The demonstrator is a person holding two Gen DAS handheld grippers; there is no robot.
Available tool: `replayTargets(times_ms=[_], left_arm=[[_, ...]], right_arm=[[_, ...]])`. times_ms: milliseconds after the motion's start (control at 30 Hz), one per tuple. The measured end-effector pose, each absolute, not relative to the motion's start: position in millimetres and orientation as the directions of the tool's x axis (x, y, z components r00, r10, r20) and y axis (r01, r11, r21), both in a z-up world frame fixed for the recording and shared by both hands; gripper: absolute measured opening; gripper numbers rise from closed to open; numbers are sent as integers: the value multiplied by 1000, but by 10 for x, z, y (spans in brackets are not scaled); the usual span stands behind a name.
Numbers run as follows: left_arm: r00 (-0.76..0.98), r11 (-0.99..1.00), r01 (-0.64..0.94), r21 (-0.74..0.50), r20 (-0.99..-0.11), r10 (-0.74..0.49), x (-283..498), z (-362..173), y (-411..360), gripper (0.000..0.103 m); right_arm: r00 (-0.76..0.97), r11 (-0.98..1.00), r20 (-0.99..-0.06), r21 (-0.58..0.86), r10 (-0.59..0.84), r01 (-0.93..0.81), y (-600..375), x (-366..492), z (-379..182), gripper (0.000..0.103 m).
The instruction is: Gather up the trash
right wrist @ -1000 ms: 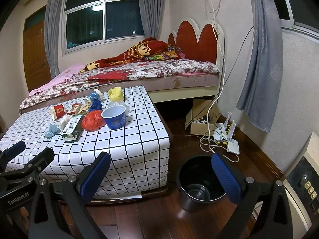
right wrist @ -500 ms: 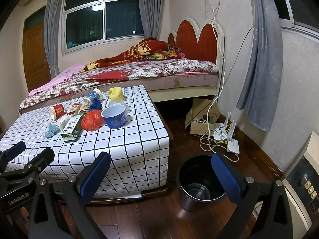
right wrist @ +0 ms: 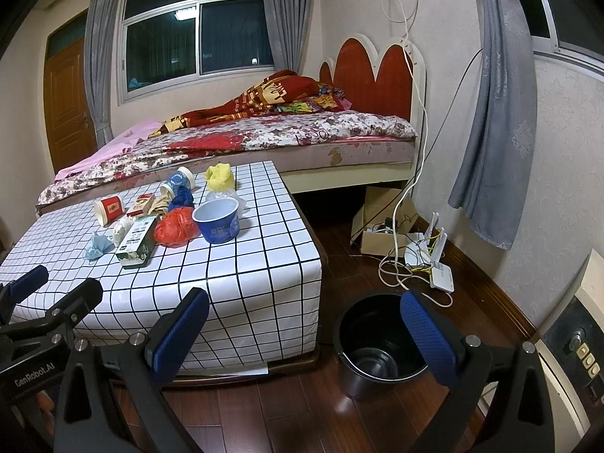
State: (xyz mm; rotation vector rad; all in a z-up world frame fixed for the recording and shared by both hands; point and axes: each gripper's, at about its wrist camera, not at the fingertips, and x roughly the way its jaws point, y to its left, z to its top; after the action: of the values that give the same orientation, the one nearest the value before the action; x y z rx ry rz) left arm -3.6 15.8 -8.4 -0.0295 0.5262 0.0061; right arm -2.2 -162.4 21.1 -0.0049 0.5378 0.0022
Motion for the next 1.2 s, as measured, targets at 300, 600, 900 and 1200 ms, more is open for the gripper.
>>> replayTargets(times_ms=[300,600,900,1200], left_arm=[[864,1000,-15,-28,-504,-1,-36,-86,157,102],[859,999,-23,-26,-512,7,5,-133,145,102],[844,995,-104,7,-529,92,289,-319,460,102],[797,975,-220,15,-573,188,965,-621,947,102]], right_arm=[[858,1000,-514,-6,4,-8,-1604,-29,199,102],[849,999,-526,4,38,-42,-1555,-8,95,102],[831,992,-542,49,126,-118,-1511,319,-59,102],[786,967,-583,-3,206,-256,-1068,1099,-342,88]])
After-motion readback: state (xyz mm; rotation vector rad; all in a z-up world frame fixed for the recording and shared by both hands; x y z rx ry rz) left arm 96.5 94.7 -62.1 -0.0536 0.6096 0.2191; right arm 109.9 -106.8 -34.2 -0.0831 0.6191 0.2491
